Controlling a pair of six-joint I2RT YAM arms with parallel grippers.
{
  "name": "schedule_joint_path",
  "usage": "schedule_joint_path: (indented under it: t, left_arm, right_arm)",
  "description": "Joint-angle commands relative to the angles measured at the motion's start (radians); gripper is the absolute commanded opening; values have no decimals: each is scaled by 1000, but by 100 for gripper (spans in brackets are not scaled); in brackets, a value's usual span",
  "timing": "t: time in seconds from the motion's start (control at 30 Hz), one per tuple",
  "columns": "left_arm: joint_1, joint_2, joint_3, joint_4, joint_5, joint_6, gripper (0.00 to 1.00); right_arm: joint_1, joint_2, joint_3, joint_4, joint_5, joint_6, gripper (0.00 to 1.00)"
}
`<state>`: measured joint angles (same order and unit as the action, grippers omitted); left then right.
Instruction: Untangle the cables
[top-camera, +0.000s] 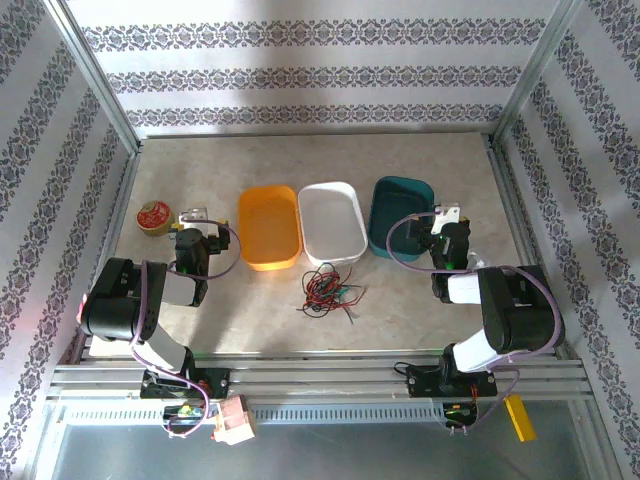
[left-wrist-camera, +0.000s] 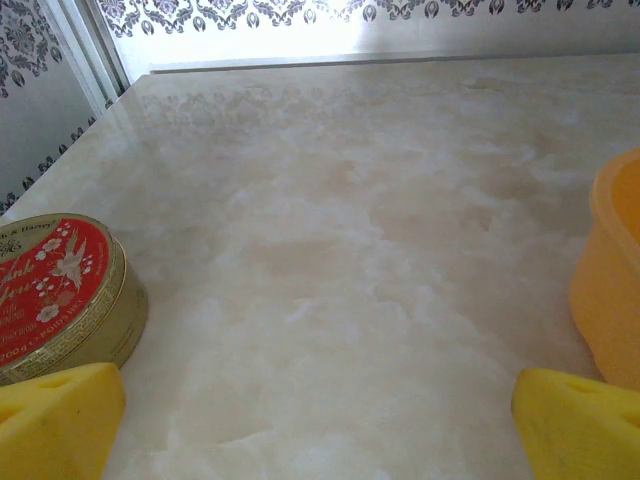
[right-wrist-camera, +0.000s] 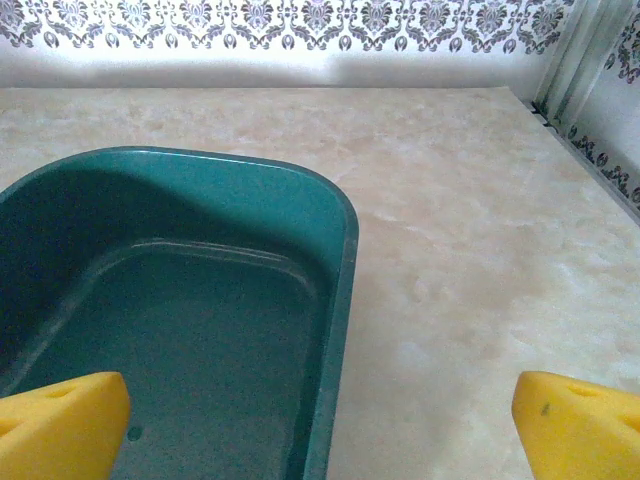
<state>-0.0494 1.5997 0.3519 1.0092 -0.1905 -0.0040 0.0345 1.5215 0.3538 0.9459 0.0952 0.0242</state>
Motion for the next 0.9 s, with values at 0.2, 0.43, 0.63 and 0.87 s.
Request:
schedule_joint_path:
  t: [0.2, 0.43, 0.63, 0.87]
  left_arm:
    - [14, -3, 19, -15, 36, -7, 99]
    - [14, -2, 13, -4, 20, -9, 99]
    - [13, -2, 4, 11, 25, -6, 99]
    - [11, -3, 7, 9, 37, -1, 99]
  right_arm:
    - [-13, 5, 20, 4, -30, 11, 98]
    - [-13, 6, 20, 2, -30, 11, 98]
    - [-13, 7, 20, 2, -31, 10, 98]
    - [-13, 6, 19, 4, -29, 10, 98]
